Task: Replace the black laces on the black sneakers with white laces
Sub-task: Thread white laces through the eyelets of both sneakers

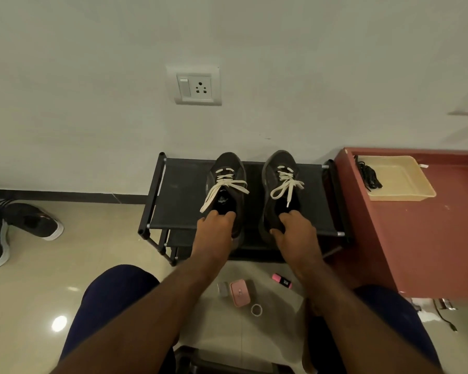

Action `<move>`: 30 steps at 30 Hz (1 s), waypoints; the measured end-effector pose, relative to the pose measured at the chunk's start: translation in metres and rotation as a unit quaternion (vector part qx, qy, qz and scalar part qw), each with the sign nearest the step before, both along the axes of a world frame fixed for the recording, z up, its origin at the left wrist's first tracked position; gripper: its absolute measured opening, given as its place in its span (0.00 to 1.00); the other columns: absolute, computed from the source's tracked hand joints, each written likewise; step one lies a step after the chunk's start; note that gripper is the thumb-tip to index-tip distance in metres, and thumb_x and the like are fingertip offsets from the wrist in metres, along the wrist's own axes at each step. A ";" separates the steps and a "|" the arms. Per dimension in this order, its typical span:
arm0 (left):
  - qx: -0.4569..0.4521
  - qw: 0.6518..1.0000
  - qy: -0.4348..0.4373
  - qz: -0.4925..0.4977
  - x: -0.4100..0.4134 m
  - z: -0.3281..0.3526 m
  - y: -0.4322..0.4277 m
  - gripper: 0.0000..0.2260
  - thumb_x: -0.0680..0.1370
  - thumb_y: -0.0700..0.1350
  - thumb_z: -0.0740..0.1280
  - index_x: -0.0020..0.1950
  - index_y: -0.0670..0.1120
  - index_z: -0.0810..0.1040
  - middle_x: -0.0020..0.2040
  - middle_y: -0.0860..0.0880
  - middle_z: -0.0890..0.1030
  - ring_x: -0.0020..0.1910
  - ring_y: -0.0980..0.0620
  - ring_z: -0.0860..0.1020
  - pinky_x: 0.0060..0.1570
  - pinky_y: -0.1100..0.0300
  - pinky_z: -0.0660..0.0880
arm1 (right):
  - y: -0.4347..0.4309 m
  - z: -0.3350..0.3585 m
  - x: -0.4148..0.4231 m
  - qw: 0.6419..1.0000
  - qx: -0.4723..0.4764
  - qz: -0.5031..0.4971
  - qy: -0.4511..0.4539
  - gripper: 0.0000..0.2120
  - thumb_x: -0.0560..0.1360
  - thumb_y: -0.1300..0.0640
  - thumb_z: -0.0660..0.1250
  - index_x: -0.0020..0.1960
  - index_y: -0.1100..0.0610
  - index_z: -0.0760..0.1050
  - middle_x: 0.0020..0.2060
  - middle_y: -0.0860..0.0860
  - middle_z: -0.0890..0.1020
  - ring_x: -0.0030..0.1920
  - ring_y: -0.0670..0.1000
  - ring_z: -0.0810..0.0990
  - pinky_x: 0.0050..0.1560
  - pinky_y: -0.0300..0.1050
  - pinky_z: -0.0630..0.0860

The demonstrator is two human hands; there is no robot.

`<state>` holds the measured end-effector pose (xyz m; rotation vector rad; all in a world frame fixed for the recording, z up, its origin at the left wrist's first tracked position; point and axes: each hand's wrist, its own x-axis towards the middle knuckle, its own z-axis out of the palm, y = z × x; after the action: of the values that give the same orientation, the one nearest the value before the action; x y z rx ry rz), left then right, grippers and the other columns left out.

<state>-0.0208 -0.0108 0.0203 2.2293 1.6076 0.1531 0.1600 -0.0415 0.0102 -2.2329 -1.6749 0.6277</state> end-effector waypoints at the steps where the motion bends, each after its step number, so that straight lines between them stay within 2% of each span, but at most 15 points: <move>1: 0.010 1.000 -0.004 0.001 0.001 0.000 0.004 0.14 0.78 0.43 0.68 0.63 0.47 0.75 0.57 0.47 0.78 0.59 0.48 0.73 0.62 0.51 0.71 | 0.002 -0.001 -0.006 1.000 0.008 0.005 0.004 0.04 0.78 0.56 0.69 0.50 0.56 0.77 0.48 0.50 0.74 0.48 0.52 0.77 0.51 0.50 0.77; 4: 0.035 0.999 -0.003 0.000 0.008 -0.002 0.018 0.14 0.77 0.39 0.67 0.62 0.47 0.75 0.55 0.46 0.79 0.57 0.47 0.74 0.61 0.51 0.71 | 0.009 -0.007 -0.021 0.999 0.030 0.020 0.008 0.02 0.78 0.58 0.68 0.50 0.56 0.77 0.50 0.50 0.74 0.47 0.52 0.77 0.49 0.49 0.78; 7: 0.042 0.998 0.039 -0.025 0.014 -0.011 0.029 0.13 0.78 0.40 0.66 0.62 0.48 0.74 0.56 0.48 0.80 0.59 0.47 0.72 0.60 0.52 0.69 | 0.017 -0.014 -0.026 0.999 0.019 0.036 0.021 0.04 0.79 0.58 0.68 0.53 0.55 0.77 0.51 0.49 0.74 0.48 0.51 0.78 0.49 0.45 0.76; 11: 0.057 0.997 0.044 -0.035 0.007 -0.029 0.037 0.15 0.78 0.41 0.66 0.64 0.50 0.73 0.57 0.50 0.80 0.60 0.49 0.71 0.63 0.53 0.66 | 0.029 -0.021 -0.025 0.998 -0.013 0.065 0.008 0.06 0.79 0.56 0.68 0.55 0.55 0.75 0.52 0.51 0.73 0.50 0.53 0.78 0.49 0.45 0.74; 15: 0.033 0.996 0.061 -0.054 0.004 -0.036 0.044 0.18 0.79 0.42 0.66 0.68 0.50 0.70 0.61 0.50 0.77 0.63 0.49 0.71 0.66 0.52 0.64 | 0.036 -0.025 -0.026 0.997 -0.026 0.078 -0.002 0.09 0.79 0.56 0.67 0.59 0.56 0.74 0.55 0.51 0.70 0.52 0.52 0.77 0.49 0.42 0.71; 17: 0.016 0.995 0.069 -0.063 0.006 -0.036 0.046 0.19 0.78 0.42 0.67 0.68 0.49 0.69 0.64 0.49 0.75 0.65 0.48 0.70 0.69 0.50 0.62 | 0.037 -0.027 -0.026 0.995 -0.037 0.087 -0.015 0.10 0.79 0.56 0.67 0.59 0.56 0.73 0.56 0.51 0.70 0.53 0.53 0.77 0.48 0.41 0.69; 20: -0.003 0.993 0.085 -0.087 0.005 -0.040 0.050 0.22 0.76 0.43 0.69 0.68 0.48 0.68 0.67 0.48 0.72 0.68 0.47 0.68 0.71 0.47 0.61 | 0.041 -0.029 -0.025 0.992 -0.060 0.105 -0.036 0.10 0.79 0.58 0.68 0.59 0.57 0.73 0.58 0.53 0.71 0.54 0.55 0.77 0.51 0.45 0.71; 23: -0.018 0.989 0.114 -0.096 0.006 -0.036 0.055 0.19 0.77 0.45 0.68 0.67 0.48 0.68 0.65 0.47 0.75 0.67 0.46 0.69 0.70 0.45 0.62 | 0.048 -0.027 -0.025 0.989 -0.081 0.112 -0.054 0.11 0.79 0.58 0.68 0.59 0.58 0.74 0.59 0.55 0.72 0.56 0.57 0.77 0.55 0.48 0.73; 26: -0.057 0.982 0.149 -0.101 0.010 -0.022 0.057 0.18 0.77 0.43 0.67 0.66 0.47 0.68 0.61 0.46 0.77 0.65 0.44 0.71 0.70 0.36 0.60 | 0.047 -0.026 -0.030 0.990 -0.082 0.100 -0.063 0.10 0.79 0.57 0.67 0.59 0.58 0.75 0.59 0.55 0.73 0.56 0.57 0.77 0.56 0.49 0.74; 27: -0.057 0.980 0.158 -0.107 0.009 -0.009 0.057 0.18 0.77 0.42 0.67 0.66 0.47 0.69 0.61 0.45 0.77 0.64 0.43 0.72 0.69 0.35 0.62 | 0.042 -0.018 -0.033 0.992 -0.071 0.090 -0.058 0.09 0.79 0.57 0.67 0.58 0.58 0.75 0.58 0.54 0.73 0.55 0.56 0.77 0.55 0.49 0.75; 30: -0.057 0.974 0.169 -0.138 0.014 0.003 0.057 0.19 0.77 0.39 0.67 0.67 0.44 0.70 0.62 0.42 0.77 0.62 0.42 0.75 0.62 0.43 0.72 | 0.034 -0.016 -0.039 0.995 -0.054 0.072 -0.038 0.08 0.78 0.56 0.68 0.56 0.57 0.76 0.56 0.53 0.73 0.53 0.55 0.77 0.50 0.45 0.72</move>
<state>-0.0070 0.0467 0.0231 2.4536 1.3966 -0.4036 0.1211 -0.0078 -0.0055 -2.2516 -1.8948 0.6909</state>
